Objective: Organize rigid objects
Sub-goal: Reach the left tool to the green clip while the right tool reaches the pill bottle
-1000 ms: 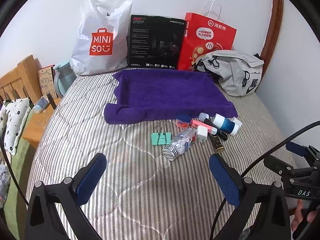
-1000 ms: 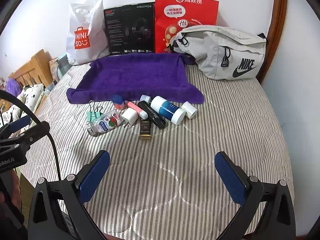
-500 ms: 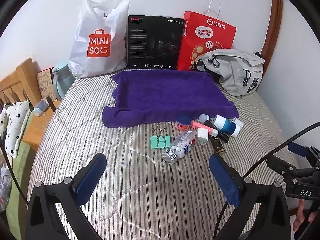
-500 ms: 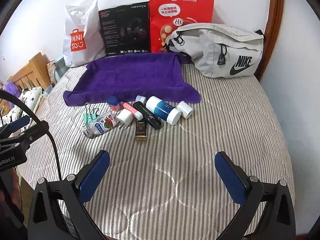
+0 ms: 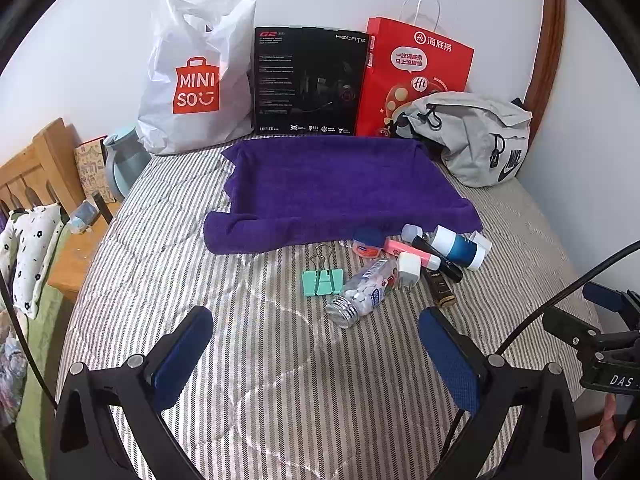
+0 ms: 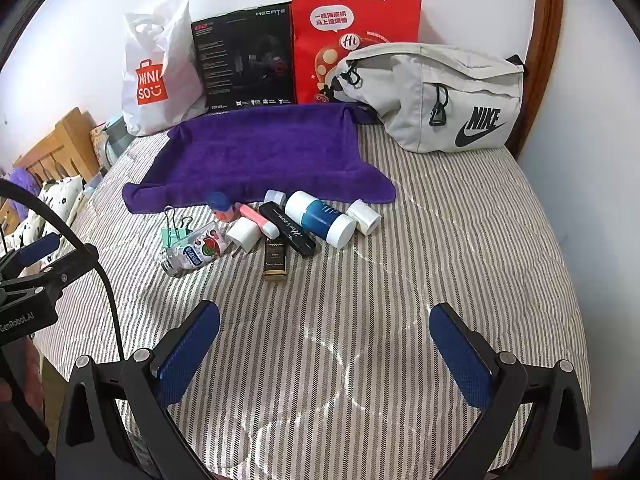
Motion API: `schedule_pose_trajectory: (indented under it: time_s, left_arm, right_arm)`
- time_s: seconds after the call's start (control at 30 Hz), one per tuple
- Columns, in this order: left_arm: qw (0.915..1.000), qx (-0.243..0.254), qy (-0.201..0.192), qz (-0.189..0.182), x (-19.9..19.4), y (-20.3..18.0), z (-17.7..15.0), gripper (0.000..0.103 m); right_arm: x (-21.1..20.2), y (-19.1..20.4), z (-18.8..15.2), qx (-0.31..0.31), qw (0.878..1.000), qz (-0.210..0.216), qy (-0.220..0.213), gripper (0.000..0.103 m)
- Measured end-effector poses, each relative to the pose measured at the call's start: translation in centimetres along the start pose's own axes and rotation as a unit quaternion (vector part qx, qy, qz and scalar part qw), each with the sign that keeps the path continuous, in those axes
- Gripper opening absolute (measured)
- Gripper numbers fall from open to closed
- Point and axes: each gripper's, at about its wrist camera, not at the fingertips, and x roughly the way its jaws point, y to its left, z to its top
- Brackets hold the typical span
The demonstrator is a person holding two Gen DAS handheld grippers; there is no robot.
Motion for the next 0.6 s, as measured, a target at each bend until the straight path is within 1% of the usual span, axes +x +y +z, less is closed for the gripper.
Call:
schedule_pose_trajectory:
  time_s: [0.1, 0.17, 0.27, 0.43, 0.6]
  left_arm:
    - [1.0000, -0.003, 0.001, 0.001, 0.3, 0.1, 0.1, 0.103]
    - [1.0000, -0.001, -0.003, 0.007, 0.5, 0.2, 0.1, 0.103]
    - [0.9998, -0.002, 0.004, 0.018, 1.5, 0.5, 0.2, 0.103]
    - [0.9991, -0.015, 0.024, 0.031, 4.3, 1.5, 0.3, 0.103]
    - [0.9983, -0.027, 0.042, 0.031, 7.4, 2.5, 0.8, 0.103]
  right_arm:
    - [0.1, -0.1, 0.0, -0.001, 1.000, 0.000, 0.001, 0.103]
    - [0.3, -0.2, 0.0, 0.000, 1.000, 0.002, 0.002, 0.103]
    - [0.6, -0.4, 0.0, 0.002, 1.000, 0.003, 0.006, 0.103]
    - [1.5, -0.9, 0.0, 0.000, 1.000, 0.007, 0.014, 0.103]
    - [3.0, -1.5, -0.2, -0.002, 1.000, 0.006, 0.030, 0.103]
